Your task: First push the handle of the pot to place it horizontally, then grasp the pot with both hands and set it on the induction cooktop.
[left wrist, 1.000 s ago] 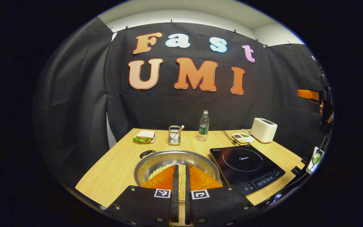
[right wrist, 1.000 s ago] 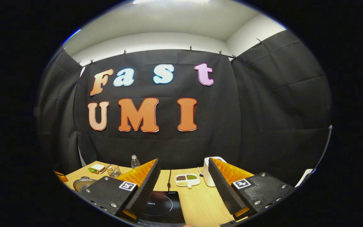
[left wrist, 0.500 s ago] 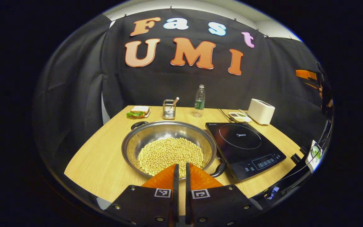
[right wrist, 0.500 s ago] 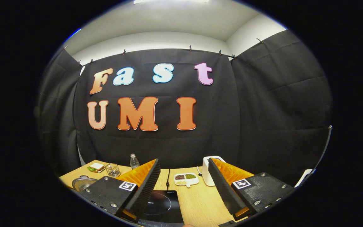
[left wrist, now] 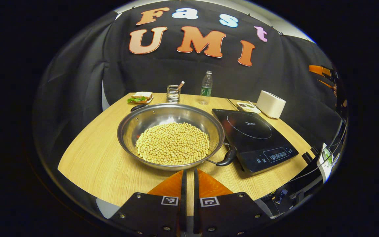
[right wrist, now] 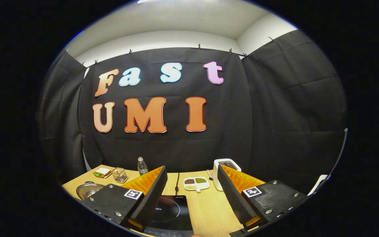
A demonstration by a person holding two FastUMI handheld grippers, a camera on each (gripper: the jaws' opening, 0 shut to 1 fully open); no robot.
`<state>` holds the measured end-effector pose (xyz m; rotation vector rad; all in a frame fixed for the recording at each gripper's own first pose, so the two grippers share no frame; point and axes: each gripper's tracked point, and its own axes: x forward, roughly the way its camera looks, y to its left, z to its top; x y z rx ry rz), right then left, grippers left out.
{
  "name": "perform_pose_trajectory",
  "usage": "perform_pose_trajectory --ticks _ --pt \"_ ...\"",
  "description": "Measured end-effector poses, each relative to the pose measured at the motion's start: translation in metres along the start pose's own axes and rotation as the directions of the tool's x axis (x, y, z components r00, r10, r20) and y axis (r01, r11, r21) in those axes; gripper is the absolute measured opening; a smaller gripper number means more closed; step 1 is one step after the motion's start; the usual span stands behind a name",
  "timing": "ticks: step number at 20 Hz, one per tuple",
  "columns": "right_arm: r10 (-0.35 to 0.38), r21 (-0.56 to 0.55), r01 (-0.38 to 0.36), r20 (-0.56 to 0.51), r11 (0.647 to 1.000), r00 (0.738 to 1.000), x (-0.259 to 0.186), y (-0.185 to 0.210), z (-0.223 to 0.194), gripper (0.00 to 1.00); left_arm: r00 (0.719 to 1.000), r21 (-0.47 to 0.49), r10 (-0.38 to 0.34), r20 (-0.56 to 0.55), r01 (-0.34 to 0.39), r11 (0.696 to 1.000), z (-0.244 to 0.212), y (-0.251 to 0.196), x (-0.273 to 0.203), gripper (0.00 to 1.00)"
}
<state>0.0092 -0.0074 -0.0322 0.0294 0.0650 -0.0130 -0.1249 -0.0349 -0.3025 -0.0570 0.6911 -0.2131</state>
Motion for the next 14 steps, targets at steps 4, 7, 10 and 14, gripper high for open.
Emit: perform_pose_trajectory --ticks 4,7,10,14 --pt "-0.001 -0.004 0.001 -0.008 1.0 1.0 0.002 0.0 -0.005 0.95 0.999 -0.013 -0.011 -0.035 0.011 1.0 -0.009 -0.004 0.009 0.1" --pt "-0.004 -0.006 0.004 -0.015 1.0 1.0 0.006 -0.002 -0.008 0.95 0.998 -0.002 -0.034 -0.044 0.034 0.999 -0.009 -0.015 0.018 0.1" --pt "-0.004 -0.003 0.004 -0.027 1.0 1.0 0.008 -0.004 -0.014 0.95 0.997 0.019 -0.052 -0.058 0.054 0.998 -0.011 -0.022 0.03 0.1" --pt "-0.003 0.003 0.003 -0.05 1.0 0.999 0.013 -0.006 -0.023 0.95 0.994 0.033 -0.073 -0.078 0.076 0.997 -0.012 -0.031 0.043 0.09"
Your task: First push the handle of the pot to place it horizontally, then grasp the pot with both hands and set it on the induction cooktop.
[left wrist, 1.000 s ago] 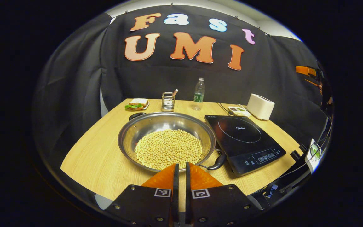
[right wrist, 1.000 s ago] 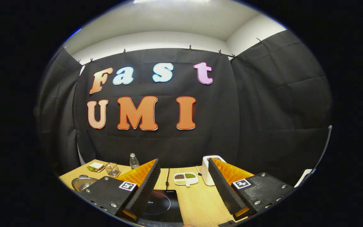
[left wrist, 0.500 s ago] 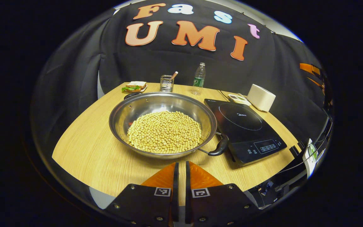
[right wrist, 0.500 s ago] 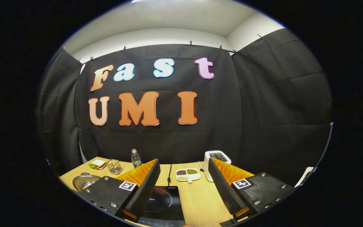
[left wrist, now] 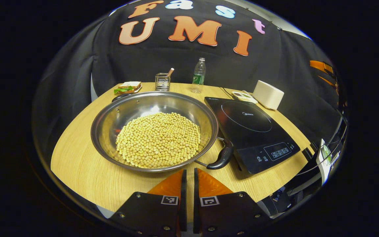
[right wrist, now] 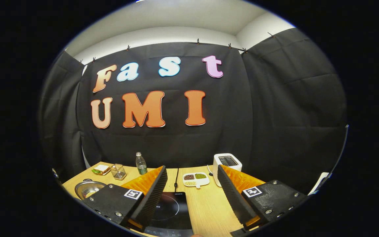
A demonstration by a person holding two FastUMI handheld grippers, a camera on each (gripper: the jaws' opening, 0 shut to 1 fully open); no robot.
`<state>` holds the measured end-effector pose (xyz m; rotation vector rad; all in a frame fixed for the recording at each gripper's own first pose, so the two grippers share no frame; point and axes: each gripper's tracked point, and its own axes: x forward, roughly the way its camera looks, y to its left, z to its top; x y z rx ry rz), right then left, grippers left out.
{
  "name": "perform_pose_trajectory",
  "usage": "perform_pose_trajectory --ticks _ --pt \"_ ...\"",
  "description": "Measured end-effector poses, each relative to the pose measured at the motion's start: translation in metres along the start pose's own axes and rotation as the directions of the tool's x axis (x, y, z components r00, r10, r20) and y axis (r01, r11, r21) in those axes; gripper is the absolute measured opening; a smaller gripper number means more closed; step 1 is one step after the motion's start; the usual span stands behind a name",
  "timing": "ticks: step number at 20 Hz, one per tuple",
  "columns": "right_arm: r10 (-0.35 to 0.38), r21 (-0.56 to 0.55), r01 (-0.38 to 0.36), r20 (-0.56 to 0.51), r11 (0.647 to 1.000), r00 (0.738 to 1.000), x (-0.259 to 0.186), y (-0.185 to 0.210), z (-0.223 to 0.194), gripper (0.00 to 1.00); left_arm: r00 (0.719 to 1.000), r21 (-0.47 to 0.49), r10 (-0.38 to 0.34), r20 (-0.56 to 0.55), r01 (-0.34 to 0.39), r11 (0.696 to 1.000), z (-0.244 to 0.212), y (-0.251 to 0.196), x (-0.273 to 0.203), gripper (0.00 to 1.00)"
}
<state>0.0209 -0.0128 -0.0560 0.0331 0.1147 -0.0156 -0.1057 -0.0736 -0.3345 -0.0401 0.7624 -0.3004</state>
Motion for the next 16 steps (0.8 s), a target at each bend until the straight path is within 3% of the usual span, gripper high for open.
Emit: perform_pose_trajectory --ticks 7,9,10,12,16 --pt "-0.005 0.006 0.005 0.004 1.0 1.0 0.006 -0.006 0.004 0.95 1.0 -0.012 0.017 -0.018 -0.017 1.0 0.01 -0.002 0.008 0.1" --pt "-0.003 0.011 0.003 0.006 1.0 1.0 0.006 -0.006 0.004 0.95 1.0 0.005 0.018 -0.02 -0.017 1.0 0.012 -0.004 0.008 0.03" --pt "-0.004 0.011 0.004 0.008 1.0 1.0 0.006 -0.007 0.004 0.95 1.0 0.012 0.015 -0.028 -0.014 1.0 0.012 -0.007 0.01 0.1" --pt "-0.005 0.013 0.005 0.008 1.0 1.0 0.006 -0.008 0.004 0.95 0.999 0.024 0.005 -0.035 -0.004 1.0 0.012 -0.014 0.016 0.04" --pt "-0.016 0.013 0.016 0.005 1.0 1.0 0.007 -0.014 0.002 0.95 0.999 0.033 -0.006 -0.033 0.008 0.999 0.018 -0.021 0.027 0.1"
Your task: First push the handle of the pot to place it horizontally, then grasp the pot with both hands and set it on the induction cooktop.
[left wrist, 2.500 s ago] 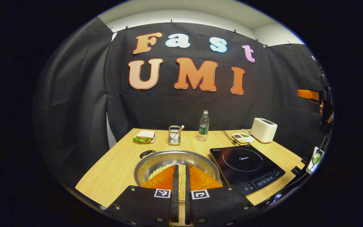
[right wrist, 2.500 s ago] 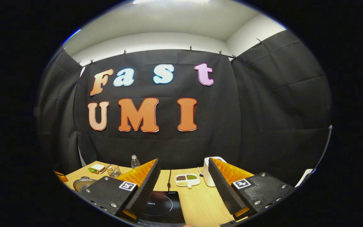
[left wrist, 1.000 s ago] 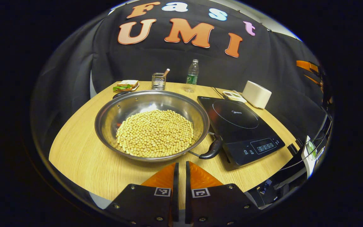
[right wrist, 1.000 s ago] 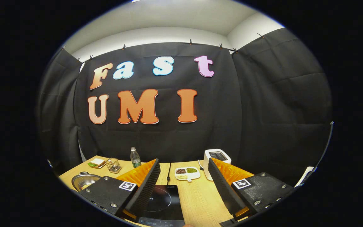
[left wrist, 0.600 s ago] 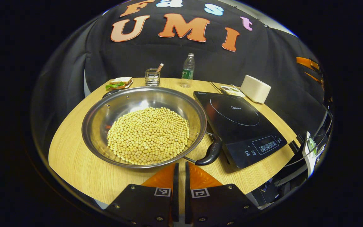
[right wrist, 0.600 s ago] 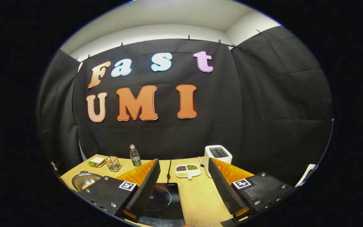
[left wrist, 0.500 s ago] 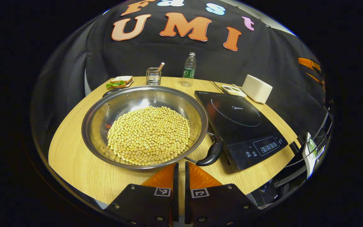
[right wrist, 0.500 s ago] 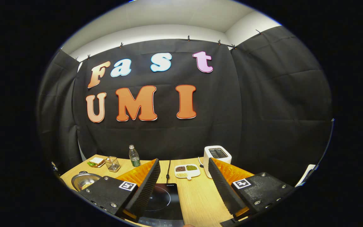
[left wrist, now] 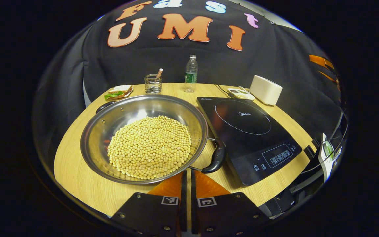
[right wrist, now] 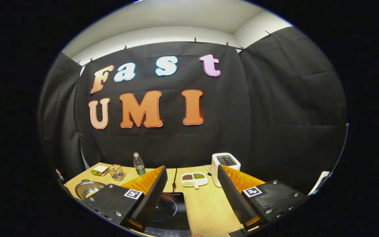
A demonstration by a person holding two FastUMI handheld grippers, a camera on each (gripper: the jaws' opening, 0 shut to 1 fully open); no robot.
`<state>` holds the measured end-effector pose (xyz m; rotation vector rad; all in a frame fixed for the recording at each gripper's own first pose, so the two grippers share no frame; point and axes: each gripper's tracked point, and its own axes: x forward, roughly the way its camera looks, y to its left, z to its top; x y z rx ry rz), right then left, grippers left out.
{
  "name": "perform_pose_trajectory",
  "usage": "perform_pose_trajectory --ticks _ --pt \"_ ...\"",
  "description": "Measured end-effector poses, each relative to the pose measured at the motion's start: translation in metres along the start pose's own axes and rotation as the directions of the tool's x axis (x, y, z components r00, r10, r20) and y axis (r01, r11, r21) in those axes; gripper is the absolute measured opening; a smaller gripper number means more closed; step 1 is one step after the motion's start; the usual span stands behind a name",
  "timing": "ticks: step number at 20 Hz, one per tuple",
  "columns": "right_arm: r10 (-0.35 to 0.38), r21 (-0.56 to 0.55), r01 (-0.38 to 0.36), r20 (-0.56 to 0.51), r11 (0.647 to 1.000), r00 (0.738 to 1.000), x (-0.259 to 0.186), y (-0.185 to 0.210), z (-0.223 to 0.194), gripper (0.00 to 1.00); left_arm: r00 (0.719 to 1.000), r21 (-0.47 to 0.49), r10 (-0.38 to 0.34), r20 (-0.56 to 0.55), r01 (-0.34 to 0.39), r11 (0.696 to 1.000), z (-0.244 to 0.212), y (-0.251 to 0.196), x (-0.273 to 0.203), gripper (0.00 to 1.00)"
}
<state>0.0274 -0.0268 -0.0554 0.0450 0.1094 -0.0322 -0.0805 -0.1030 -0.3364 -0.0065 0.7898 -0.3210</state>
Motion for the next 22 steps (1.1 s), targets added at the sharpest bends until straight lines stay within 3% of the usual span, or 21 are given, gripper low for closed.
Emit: perform_pose_trajectory --ticks 5,17,18,19,22 --pt "-0.013 0.007 0.013 0.004 1.0 1.0 0.0 -0.008 0.0 0.95 0.999 -0.035 -0.032 -0.001 0.032 0.999 0.008 -0.009 0.012 0.06" --pt "-0.048 0.025 0.048 0.009 0.999 0.999 0.001 -0.028 -0.003 0.95 0.999 -0.084 -0.032 0.015 0.033 0.996 0.025 -0.026 0.047 0.04" --pt "-0.05 0.027 0.05 0.007 0.998 0.999 0.002 -0.03 -0.004 1.0 0.999 -0.091 -0.032 0.016 0.033 0.995 0.026 -0.027 0.051 0.04" --pt "-0.054 0.028 0.054 0.004 0.998 0.999 0.002 -0.032 -0.006 0.95 0.999 -0.095 -0.032 0.016 0.033 0.995 0.027 -0.029 0.053 0.04" --pt "-0.072 0.02 0.072 0.004 0.997 0.997 0.005 -0.04 -0.008 0.95 0.999 -0.109 -0.025 0.022 0.027 0.994 0.032 -0.029 0.062 0.03"
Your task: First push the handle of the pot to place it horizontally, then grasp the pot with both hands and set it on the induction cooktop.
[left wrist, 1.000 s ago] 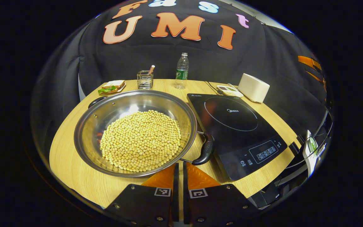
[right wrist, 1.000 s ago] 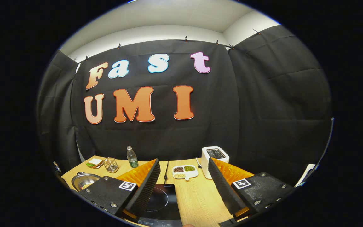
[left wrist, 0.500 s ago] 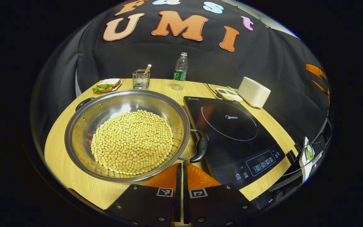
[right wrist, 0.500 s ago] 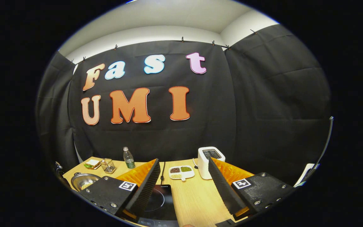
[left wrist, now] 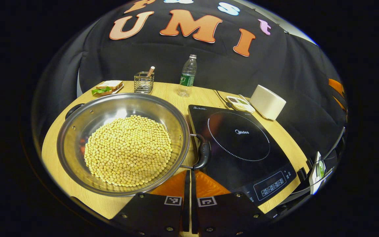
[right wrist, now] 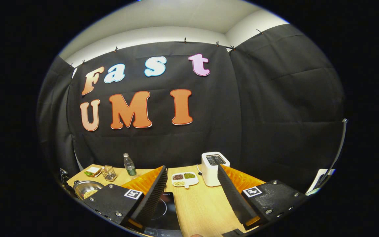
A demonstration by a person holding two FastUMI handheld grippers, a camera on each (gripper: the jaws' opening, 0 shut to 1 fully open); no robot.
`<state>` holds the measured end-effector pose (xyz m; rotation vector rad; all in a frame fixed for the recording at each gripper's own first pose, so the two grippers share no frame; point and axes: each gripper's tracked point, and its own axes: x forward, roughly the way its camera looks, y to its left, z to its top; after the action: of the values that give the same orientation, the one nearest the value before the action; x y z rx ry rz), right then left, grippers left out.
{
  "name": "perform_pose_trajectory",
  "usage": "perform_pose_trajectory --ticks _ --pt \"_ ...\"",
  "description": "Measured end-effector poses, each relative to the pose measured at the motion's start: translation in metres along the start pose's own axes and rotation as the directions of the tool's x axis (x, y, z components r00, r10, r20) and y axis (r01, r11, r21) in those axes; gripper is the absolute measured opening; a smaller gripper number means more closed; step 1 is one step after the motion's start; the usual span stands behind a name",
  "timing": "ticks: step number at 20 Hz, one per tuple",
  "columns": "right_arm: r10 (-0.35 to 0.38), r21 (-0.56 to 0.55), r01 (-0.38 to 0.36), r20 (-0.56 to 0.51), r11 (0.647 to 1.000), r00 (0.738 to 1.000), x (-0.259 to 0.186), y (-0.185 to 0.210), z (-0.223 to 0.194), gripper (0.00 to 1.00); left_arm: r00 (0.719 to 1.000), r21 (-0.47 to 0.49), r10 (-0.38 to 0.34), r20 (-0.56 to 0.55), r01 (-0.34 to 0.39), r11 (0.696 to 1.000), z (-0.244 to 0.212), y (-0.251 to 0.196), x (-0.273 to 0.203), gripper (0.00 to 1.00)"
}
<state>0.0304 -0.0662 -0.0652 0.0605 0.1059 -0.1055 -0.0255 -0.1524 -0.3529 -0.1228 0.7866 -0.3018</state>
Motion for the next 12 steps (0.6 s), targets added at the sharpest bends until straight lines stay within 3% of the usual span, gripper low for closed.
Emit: perform_pose_trajectory --ticks 12 --pt "-0.028 0.012 0.029 -0.042 1.0 0.999 0.016 -0.016 -0.022 0.95 1.0 -0.035 0.019 0.012 -0.019 0.999 0.016 -0.01 0.028 0.0"
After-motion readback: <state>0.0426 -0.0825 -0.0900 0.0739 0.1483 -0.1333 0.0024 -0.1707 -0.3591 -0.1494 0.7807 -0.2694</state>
